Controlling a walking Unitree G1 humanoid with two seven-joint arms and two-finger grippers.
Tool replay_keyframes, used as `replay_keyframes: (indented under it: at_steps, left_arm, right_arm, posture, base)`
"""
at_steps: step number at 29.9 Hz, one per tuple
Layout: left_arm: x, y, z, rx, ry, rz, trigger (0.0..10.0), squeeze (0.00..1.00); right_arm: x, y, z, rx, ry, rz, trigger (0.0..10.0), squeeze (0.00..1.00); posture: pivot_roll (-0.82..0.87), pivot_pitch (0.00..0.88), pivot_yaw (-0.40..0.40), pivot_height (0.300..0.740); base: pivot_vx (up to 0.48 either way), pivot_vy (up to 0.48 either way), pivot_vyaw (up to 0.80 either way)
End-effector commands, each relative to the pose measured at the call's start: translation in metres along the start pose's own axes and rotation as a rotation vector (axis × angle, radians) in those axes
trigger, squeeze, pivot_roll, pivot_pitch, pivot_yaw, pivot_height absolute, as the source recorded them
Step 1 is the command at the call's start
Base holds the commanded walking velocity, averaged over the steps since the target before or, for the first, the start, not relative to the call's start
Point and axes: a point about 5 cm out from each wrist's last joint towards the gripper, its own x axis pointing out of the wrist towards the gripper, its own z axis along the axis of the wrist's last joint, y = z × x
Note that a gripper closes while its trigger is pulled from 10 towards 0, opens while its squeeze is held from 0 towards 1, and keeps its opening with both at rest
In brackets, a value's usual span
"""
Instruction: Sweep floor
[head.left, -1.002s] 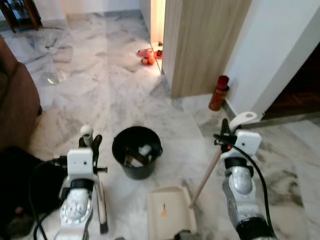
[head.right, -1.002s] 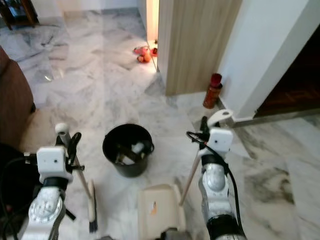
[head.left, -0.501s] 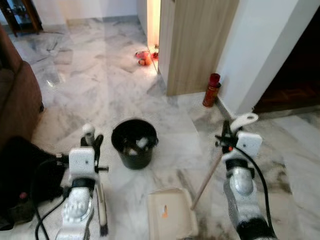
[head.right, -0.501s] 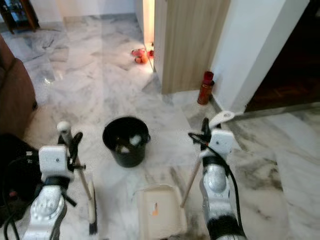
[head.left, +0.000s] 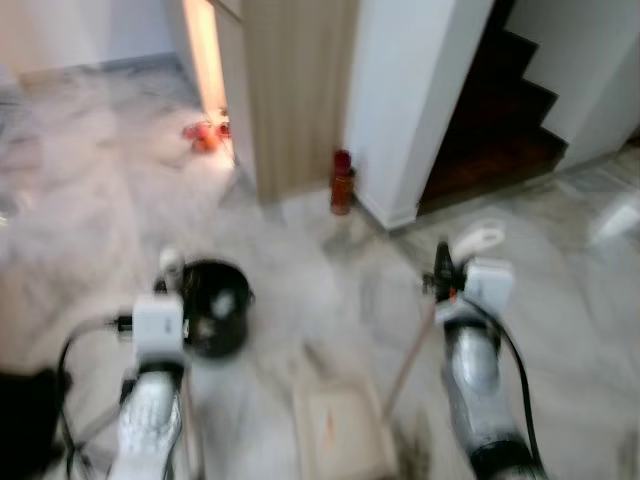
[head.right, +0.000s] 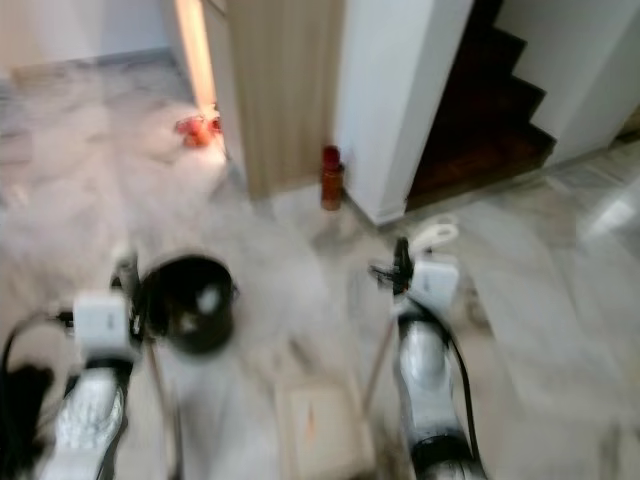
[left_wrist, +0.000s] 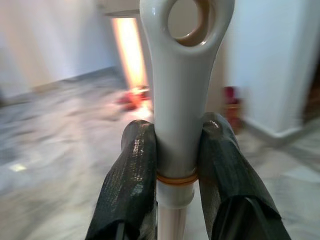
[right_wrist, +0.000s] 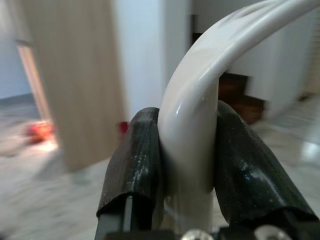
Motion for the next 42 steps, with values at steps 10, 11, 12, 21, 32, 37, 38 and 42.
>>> replay_keyframes:
  at_steps: [10,11,12,21,32,37,38,42]
  left_arm:
    - [0.0058,0.0026,0.0078,0.010,-0.048,-0.002,10.0,0.00]
    - [0.0059,0.0024,0.0078,0.009,-0.049,-0.001,10.0,0.00]
    - [0.0060,0.0023,0.0079,0.009,-0.050,-0.001,10.0,0.00]
    - [0.0086,0.0012,0.0083,0.005,-0.053,-0.004,10.0,0.00]
    - [0.0079,0.0013,0.0069,0.001,-0.043,-0.012,10.0,0.00]
    - [0.0106,0.0024,0.0073,0.001,-0.040,-0.020,10.0,0.00]
    - [0.0109,0.0022,0.0074,0.001,-0.040,-0.020,10.0,0.00]
    - [0.0127,0.0027,0.0080,0.002,-0.043,-0.020,10.0,0.00]
  right_arm:
    - [0.0043,0.0015,0.0062,0.010,-0.023,0.000,10.0,0.00]
    - [0.0043,0.0013,0.0062,0.008,-0.022,0.000,10.0,0.00]
    - [0.0044,0.0012,0.0061,0.008,-0.022,0.000,10.0,0.00]
    - [0.0061,0.0036,0.0071,0.006,-0.022,0.007,10.0,0.00]
    - [0.0049,0.0041,0.0074,-0.002,-0.024,0.008,10.0,0.00]
    - [0.0026,0.0033,0.0067,-0.006,-0.025,0.003,10.0,0.00]
    - [0.0024,0.0030,0.0067,-0.007,-0.025,0.002,10.0,0.00]
    - [0.0010,0.0013,0.0085,-0.013,-0.034,0.000,10.0,0.00]
  posture:
    - [0.00,0.063,-0.043,0.740]
    - [0.00,0.064,-0.045,0.740]
    - [0.00,0.064,-0.045,0.740]
    - [0.00,0.068,-0.049,0.740]
    - [0.01,0.081,-0.045,0.740]
    - [0.01,0.088,-0.038,0.740]
    - [0.01,0.088,-0.038,0.740]
    - [0.00,0.093,-0.034,0.740]
  base:
    - [0.000,0.000,-0.80]
    - [0.000,0.000,-0.80]
    - [0.000,0.000,-0.80]
    - [0.000,0.000,-0.80]
    - [0.000,0.000,-0.80]
    - [0.000,0.000,-0.80]
    - [0.000,0.000,-0.80]
    - [0.000,0.000,-0.80]
